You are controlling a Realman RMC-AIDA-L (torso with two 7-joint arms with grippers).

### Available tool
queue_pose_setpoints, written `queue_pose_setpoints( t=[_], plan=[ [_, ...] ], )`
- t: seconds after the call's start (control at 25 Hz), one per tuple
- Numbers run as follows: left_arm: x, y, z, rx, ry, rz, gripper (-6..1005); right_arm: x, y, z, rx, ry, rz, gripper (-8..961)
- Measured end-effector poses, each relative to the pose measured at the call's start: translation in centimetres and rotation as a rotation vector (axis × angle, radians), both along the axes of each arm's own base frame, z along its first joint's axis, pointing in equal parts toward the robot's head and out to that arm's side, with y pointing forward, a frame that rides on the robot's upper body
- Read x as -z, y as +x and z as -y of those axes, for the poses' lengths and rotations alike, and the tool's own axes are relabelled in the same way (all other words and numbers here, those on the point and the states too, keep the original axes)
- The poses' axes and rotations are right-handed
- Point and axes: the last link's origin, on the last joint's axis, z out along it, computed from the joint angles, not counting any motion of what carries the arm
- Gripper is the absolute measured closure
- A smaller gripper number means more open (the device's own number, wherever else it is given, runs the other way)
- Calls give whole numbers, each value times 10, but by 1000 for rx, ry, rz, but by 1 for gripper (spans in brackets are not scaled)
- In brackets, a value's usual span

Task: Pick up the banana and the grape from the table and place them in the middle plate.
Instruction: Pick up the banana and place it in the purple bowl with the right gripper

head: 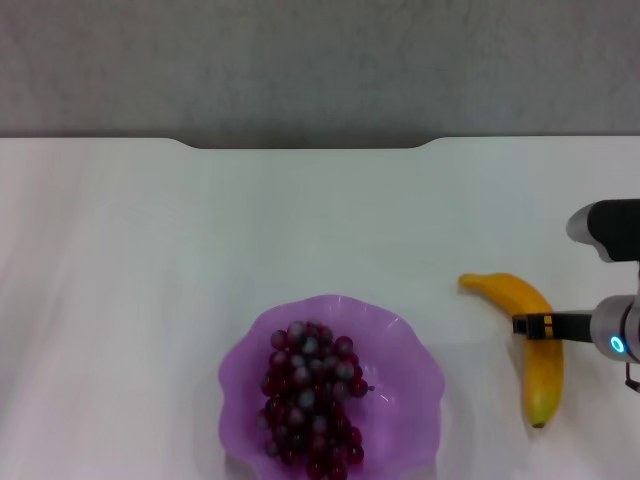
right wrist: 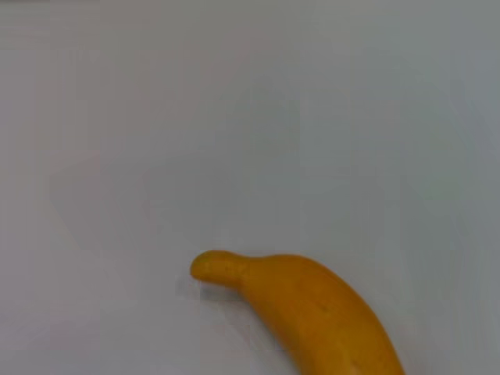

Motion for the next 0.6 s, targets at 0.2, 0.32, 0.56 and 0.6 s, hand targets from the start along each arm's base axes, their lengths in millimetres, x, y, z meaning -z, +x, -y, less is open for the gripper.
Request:
queue_pose_setpoints(
  t=[0.2, 0.32, 0.56, 0.6],
  plan=[
    [0, 1, 1, -2, -5, 4, 113, -22, -15, 0, -61, 69, -13, 430],
    [1, 3, 1, 0, -15, 1, 113, -40, -24, 0, -99, 102, -3, 424],
    [1, 11, 1, 19, -25, -6, 113, -51, -53, 4, -194, 104, -4, 411],
    [1, 11, 2, 19, -27, -6, 113, -50, -60, 5, -216, 95, -4, 409]
  ],
)
